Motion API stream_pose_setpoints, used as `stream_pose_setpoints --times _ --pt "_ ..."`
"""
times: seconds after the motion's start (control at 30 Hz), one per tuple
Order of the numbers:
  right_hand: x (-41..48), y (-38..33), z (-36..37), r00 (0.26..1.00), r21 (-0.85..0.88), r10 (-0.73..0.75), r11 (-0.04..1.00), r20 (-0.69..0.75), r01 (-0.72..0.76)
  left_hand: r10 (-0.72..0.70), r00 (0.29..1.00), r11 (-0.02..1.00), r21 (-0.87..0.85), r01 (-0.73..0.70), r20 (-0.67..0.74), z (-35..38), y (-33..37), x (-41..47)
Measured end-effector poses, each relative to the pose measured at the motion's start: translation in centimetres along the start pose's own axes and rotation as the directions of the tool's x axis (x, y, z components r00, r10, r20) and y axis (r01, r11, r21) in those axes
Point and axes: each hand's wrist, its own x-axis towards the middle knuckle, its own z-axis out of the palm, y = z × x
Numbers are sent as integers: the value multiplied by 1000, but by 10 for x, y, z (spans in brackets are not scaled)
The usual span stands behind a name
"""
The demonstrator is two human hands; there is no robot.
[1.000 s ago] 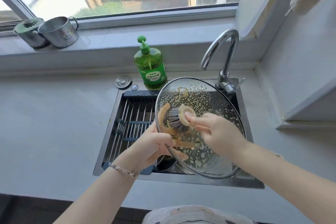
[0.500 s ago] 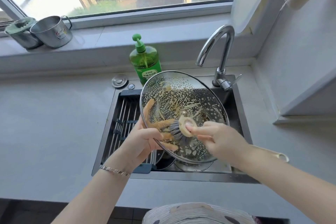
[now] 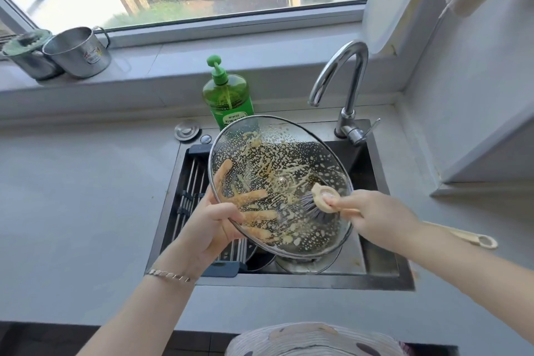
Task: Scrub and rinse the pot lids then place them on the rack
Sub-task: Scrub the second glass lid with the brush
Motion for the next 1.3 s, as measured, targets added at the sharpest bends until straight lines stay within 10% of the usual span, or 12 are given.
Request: stream_pose_setpoints --times 0.2,0.37,0.5,0.63,0.8,0.93,1.1,1.23,1.3 --pt "-24 -26 17 978 144 -204 970 32 198 -39 998 999 -36 37 -52 -2 0 3" --pt "-1 18 7 996 11 89 996 -21 -89 -48 998 997 -68 45 -37 -1 -1 9" --pt "-22 -21 17 969 221 -244 948 35 230 -72 997 995 -68 69 -39 1 -5 11" --pt "-9 18 8 997 82 -43 996 67 37 -83 997 995 -55 82 -9 -1 -6 10" --pt "-26 13 7 964 166 -209 969 166 182 -98 995 993 -70 95 -36 -8 -4 10" --pt "-8 46 2 995 -70 50 997 85 -44 -101 994 993 -59 99 -32 -6 -6 10" --pt "-17 28 14 984 65 -124 991 125 117 -119 993 991 -57 118 -16 -4 -8 11" --pt "-4 52 5 985 -133 172 977 30 -167 -102 995 993 -66 101 -3 -8 -8 13" --pt "-6 36 12 997 -155 72 985 20 -68 -97 995 993 -73 98 11 -7 -9 13"
